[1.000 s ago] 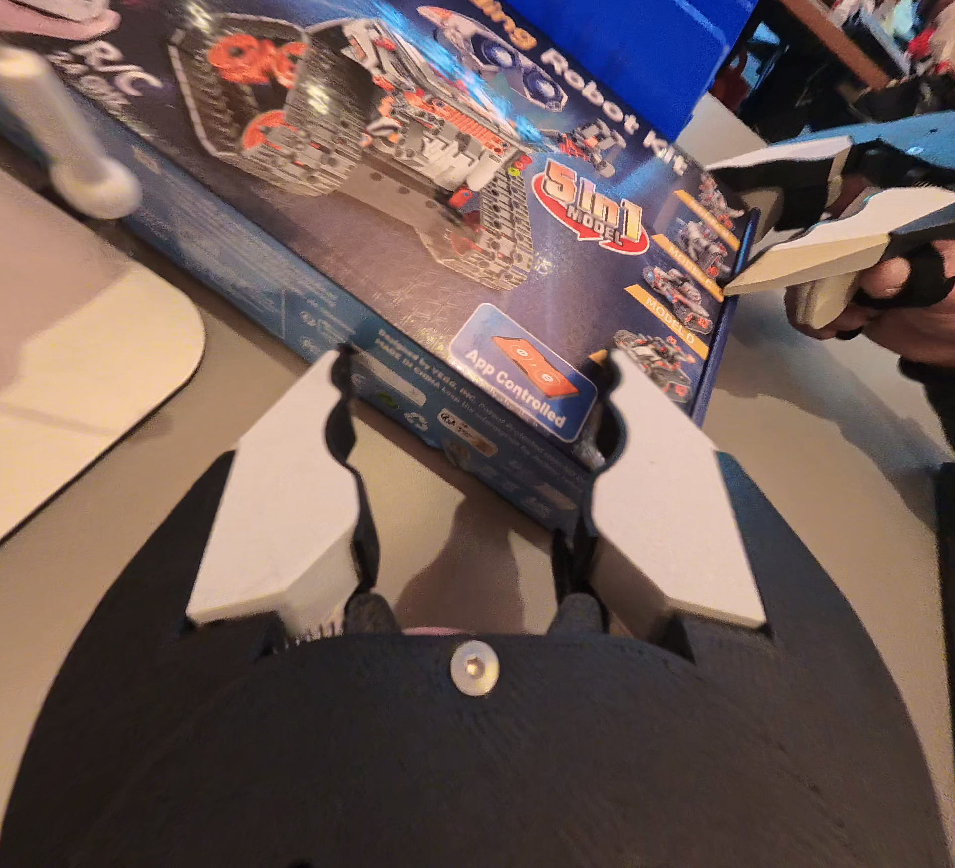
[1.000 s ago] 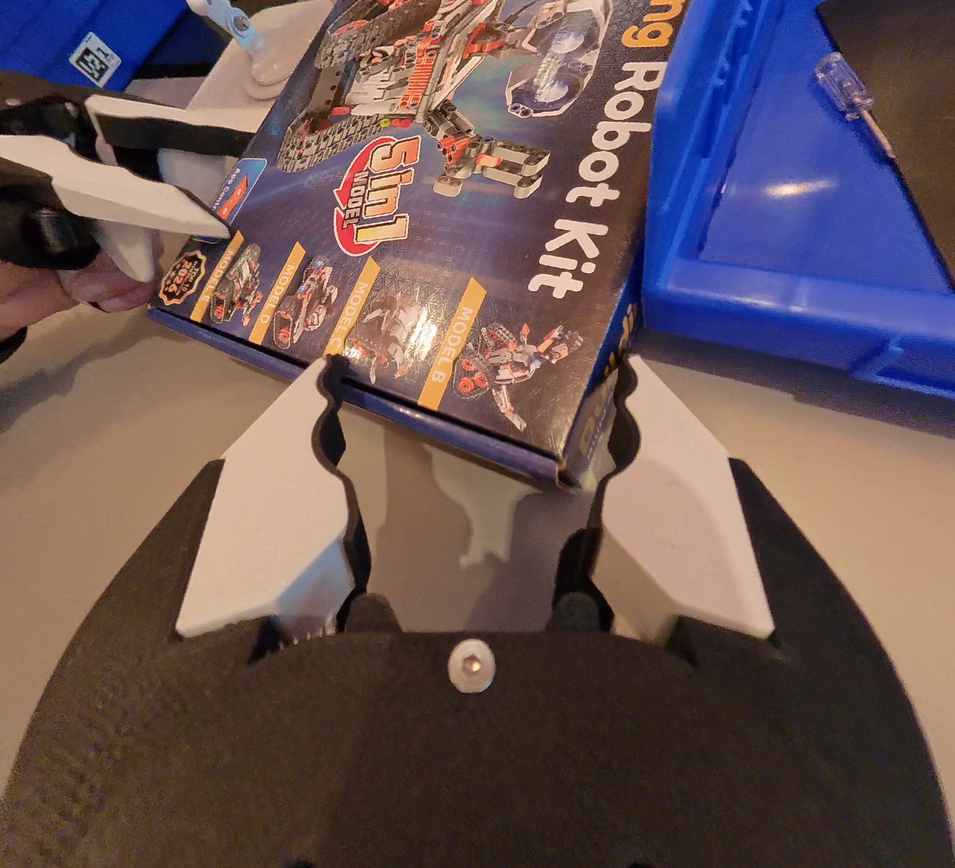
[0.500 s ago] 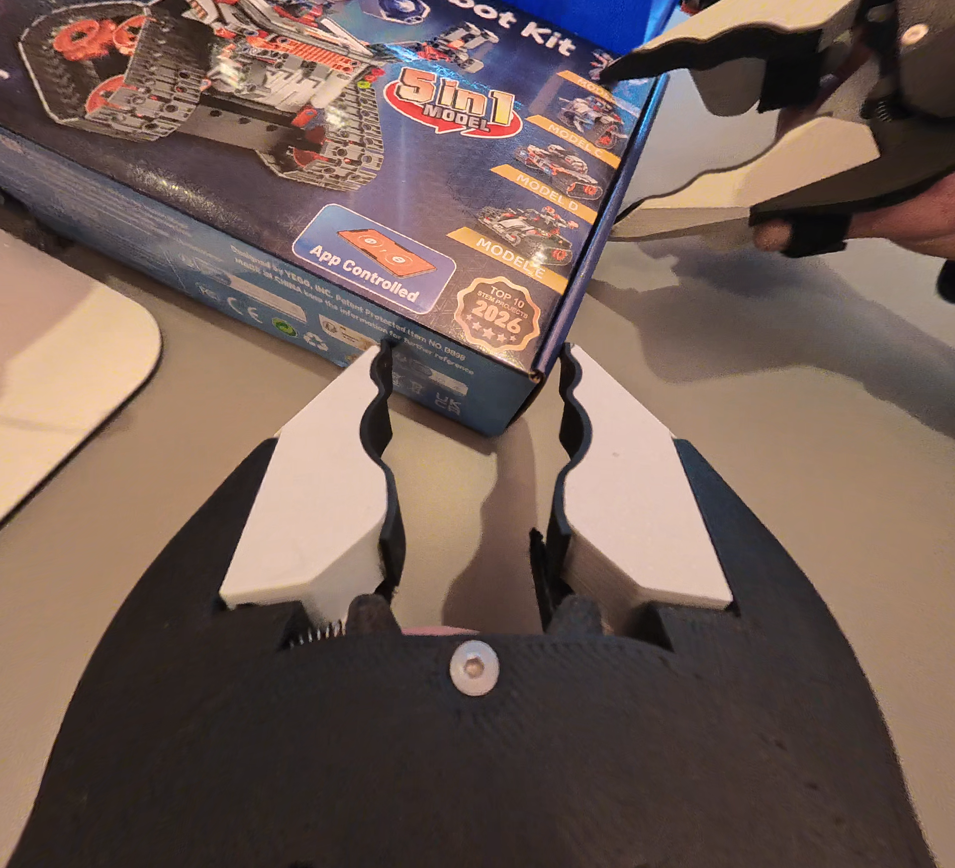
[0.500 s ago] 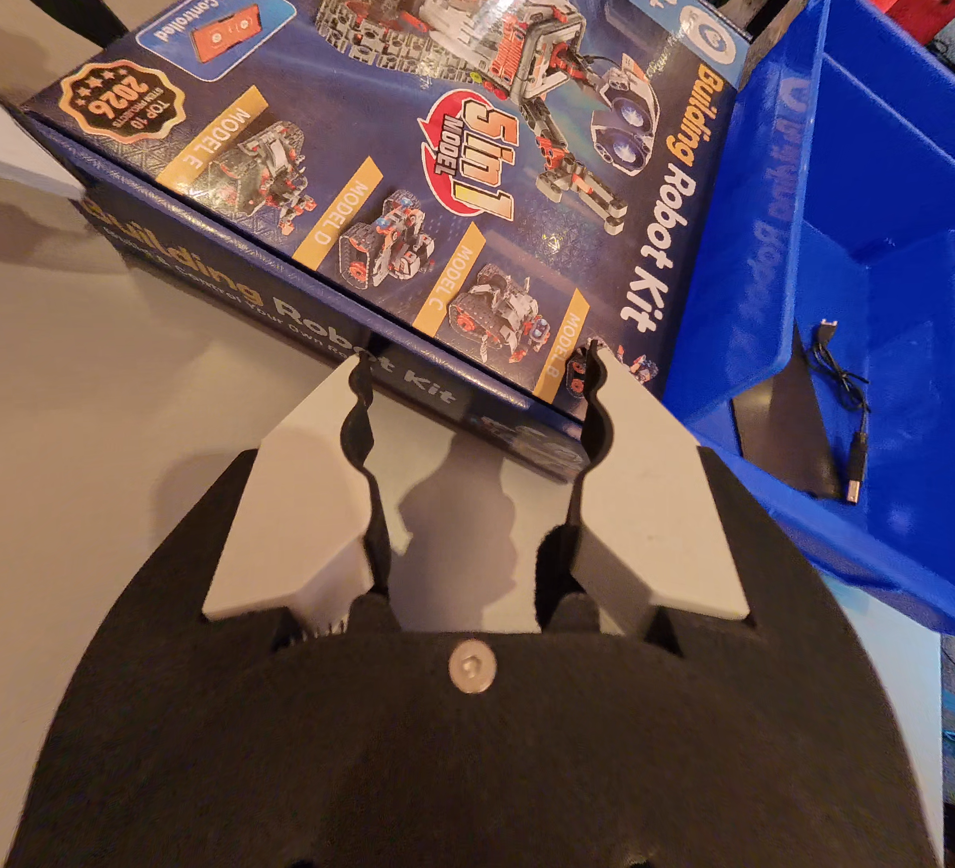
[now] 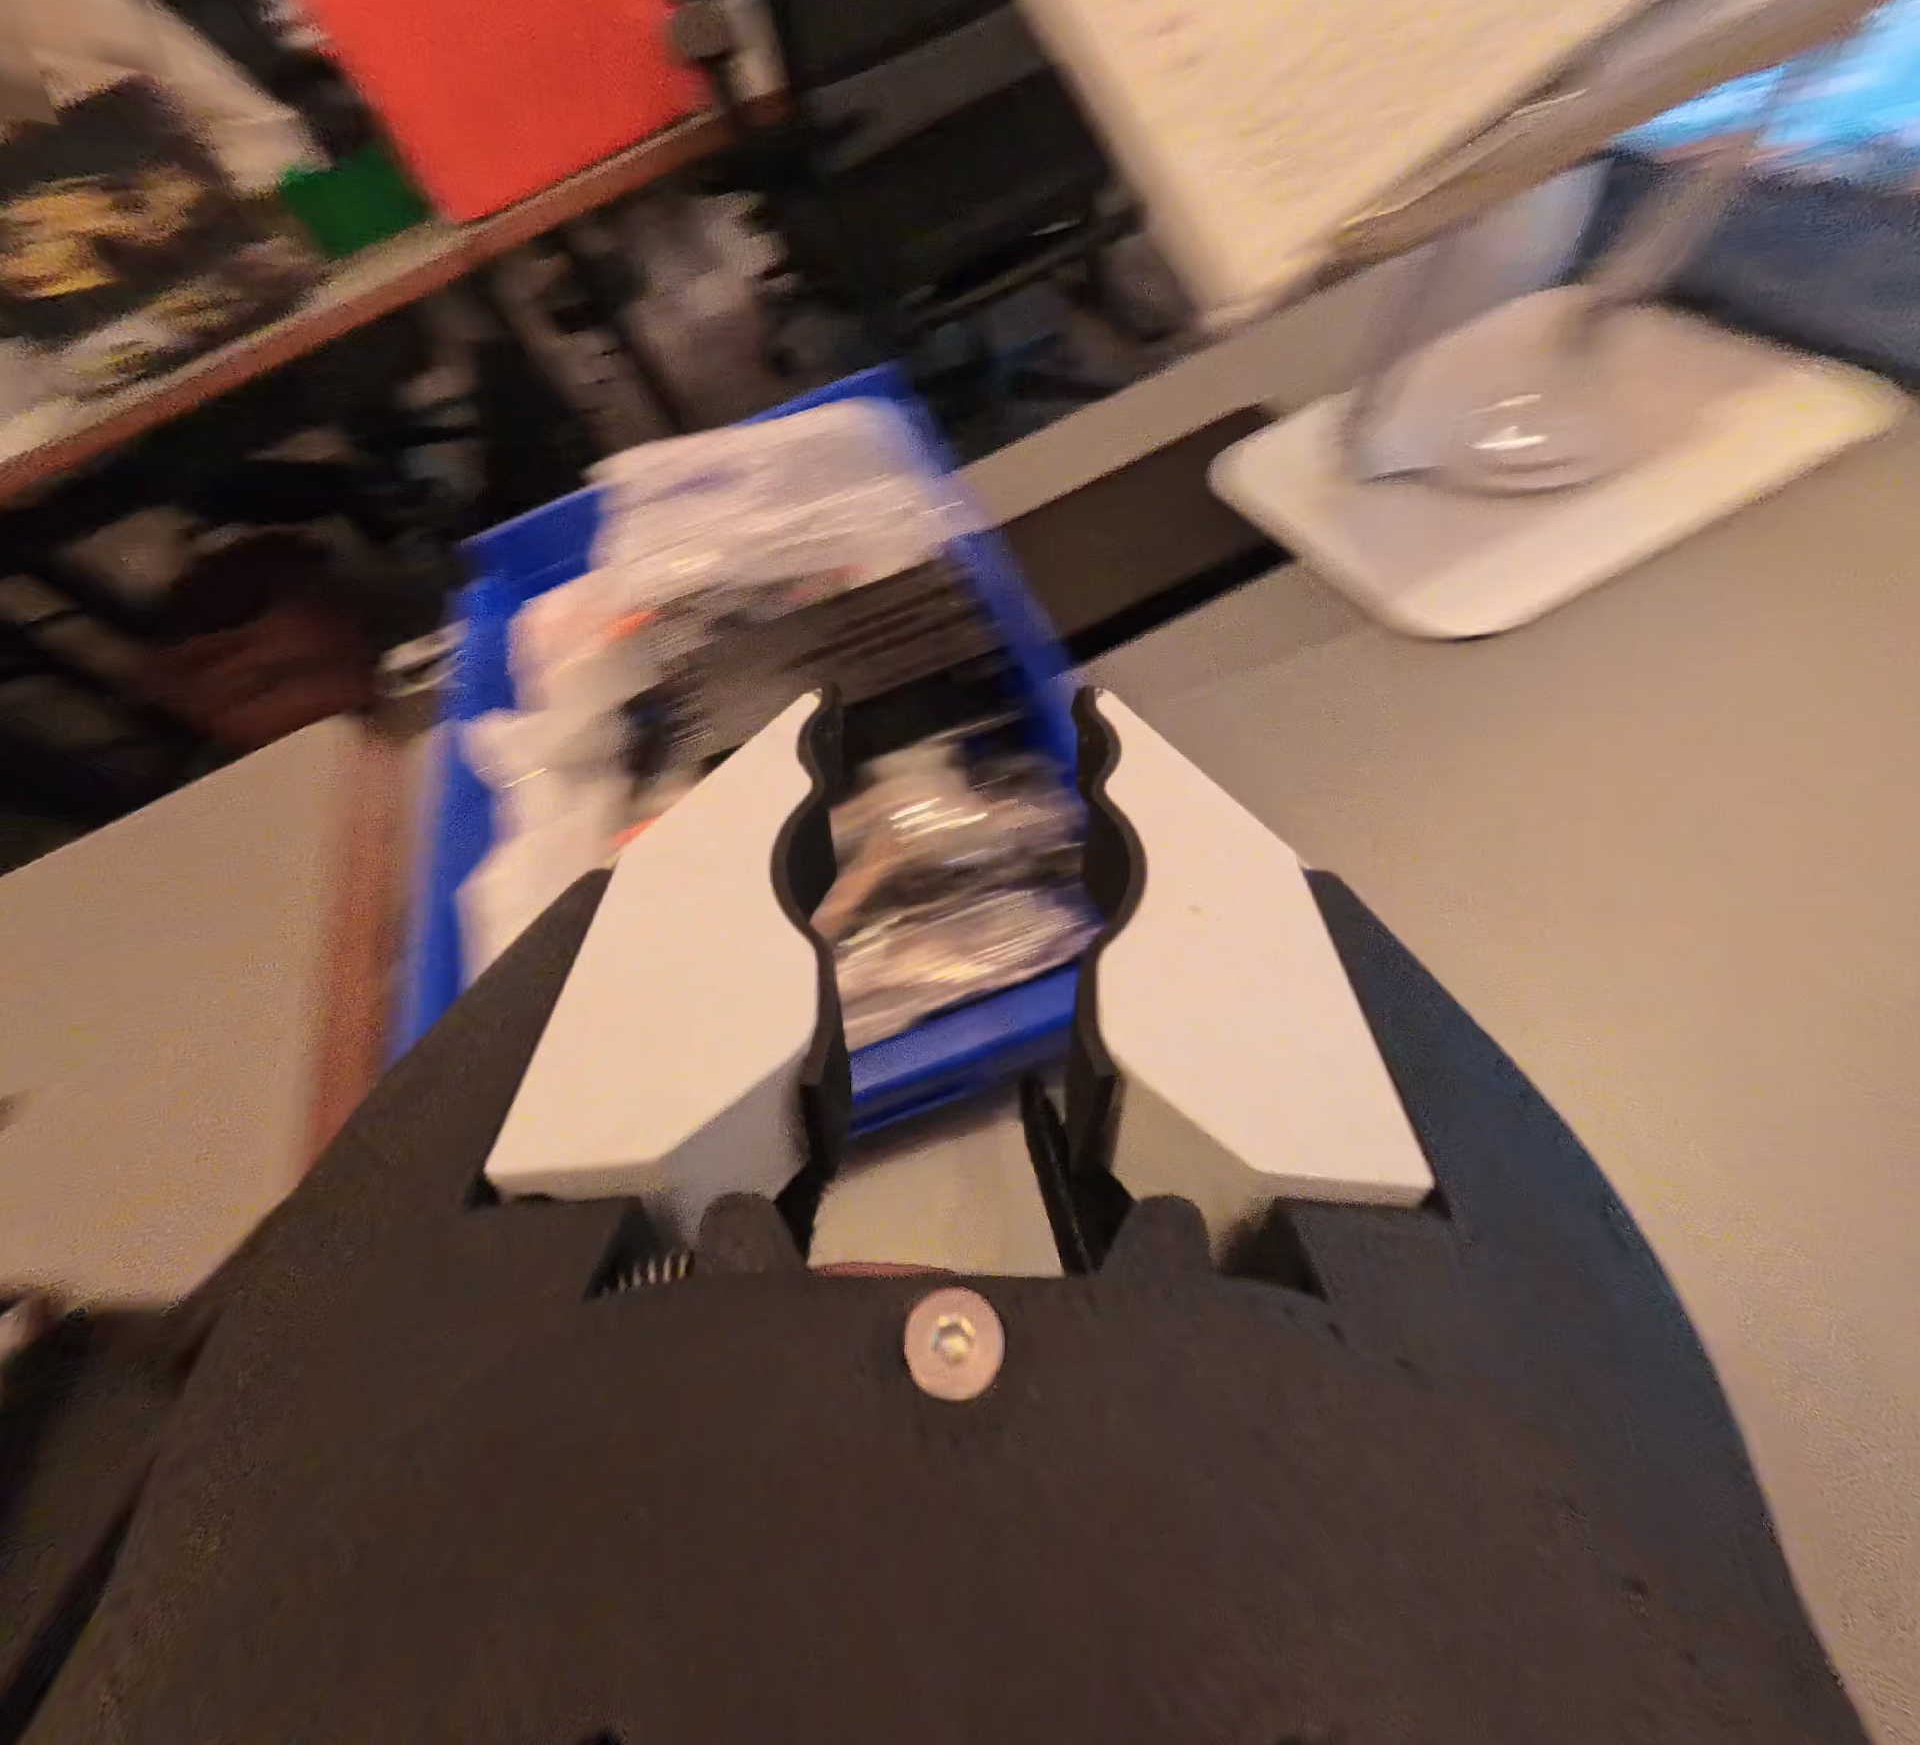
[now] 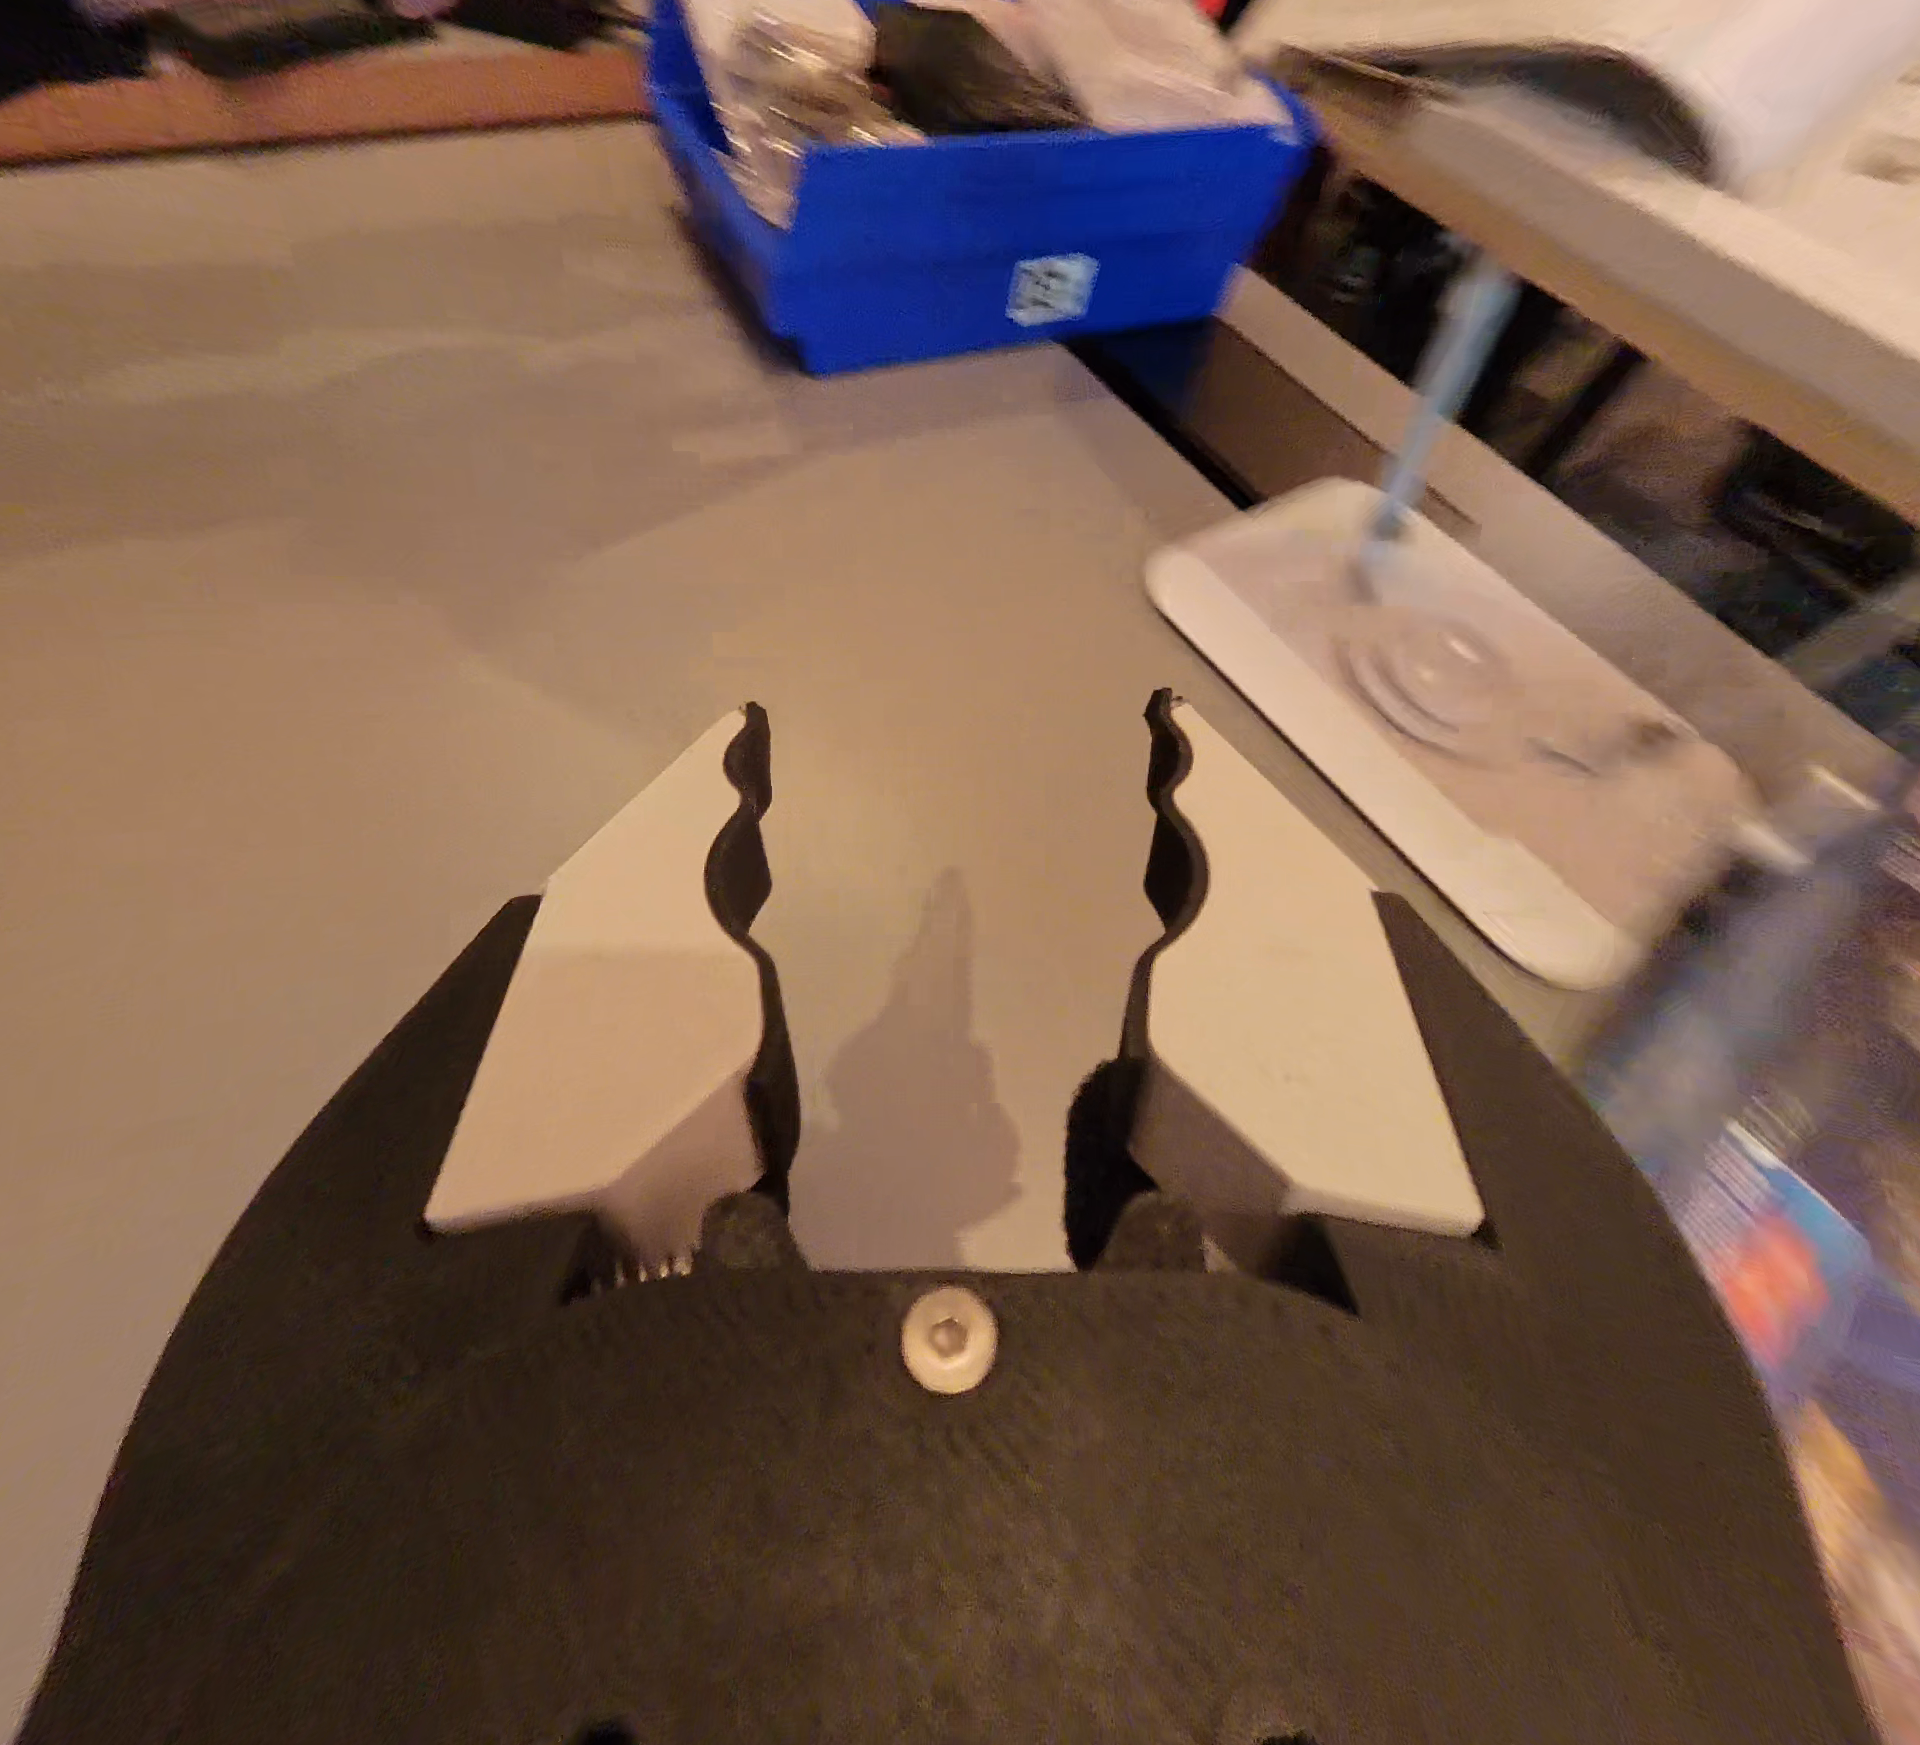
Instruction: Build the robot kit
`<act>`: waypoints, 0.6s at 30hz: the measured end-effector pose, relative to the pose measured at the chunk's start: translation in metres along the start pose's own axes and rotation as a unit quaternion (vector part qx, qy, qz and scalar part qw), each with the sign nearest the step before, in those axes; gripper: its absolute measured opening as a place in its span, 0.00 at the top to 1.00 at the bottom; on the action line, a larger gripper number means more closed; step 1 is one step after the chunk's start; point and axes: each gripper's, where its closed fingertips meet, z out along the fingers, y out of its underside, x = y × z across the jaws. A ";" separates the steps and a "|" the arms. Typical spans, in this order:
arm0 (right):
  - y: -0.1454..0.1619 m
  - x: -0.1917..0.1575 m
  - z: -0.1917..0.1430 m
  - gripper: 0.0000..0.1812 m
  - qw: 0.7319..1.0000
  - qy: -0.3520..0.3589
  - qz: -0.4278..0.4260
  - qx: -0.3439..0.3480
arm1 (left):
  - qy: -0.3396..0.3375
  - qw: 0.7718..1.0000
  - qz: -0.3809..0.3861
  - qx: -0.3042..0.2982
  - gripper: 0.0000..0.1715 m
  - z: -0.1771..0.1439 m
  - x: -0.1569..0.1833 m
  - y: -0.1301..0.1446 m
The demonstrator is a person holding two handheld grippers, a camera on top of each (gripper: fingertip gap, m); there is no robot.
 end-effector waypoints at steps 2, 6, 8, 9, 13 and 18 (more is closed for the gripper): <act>-0.020 -0.020 0.045 0.59 1.000 -0.020 0.007 0.000 | -0.058 0.997 -0.029 -0.033 0.73 -0.006 -0.065 0.028; -0.055 -0.046 0.131 0.59 0.999 -0.040 0.028 0.016 | -0.114 0.988 -0.077 -0.074 0.71 -0.009 -0.141 0.073; -0.070 -0.055 0.168 0.59 0.998 -0.039 0.041 0.021 | -0.079 0.985 -0.119 -0.092 0.73 0.001 -0.146 0.092; -0.075 -0.056 0.186 0.59 0.998 -0.033 0.047 0.019 | -0.067 0.983 -0.137 -0.104 0.73 0.008 -0.146 0.101; -0.087 -0.052 0.246 0.62 0.996 -0.027 0.084 0.009 | -0.054 0.980 -0.142 -0.128 0.78 0.026 -0.145 0.122; -0.085 -0.054 0.289 0.78 0.994 -0.037 0.106 -0.014 | -0.026 0.976 -0.197 -0.094 0.80 0.033 -0.148 0.120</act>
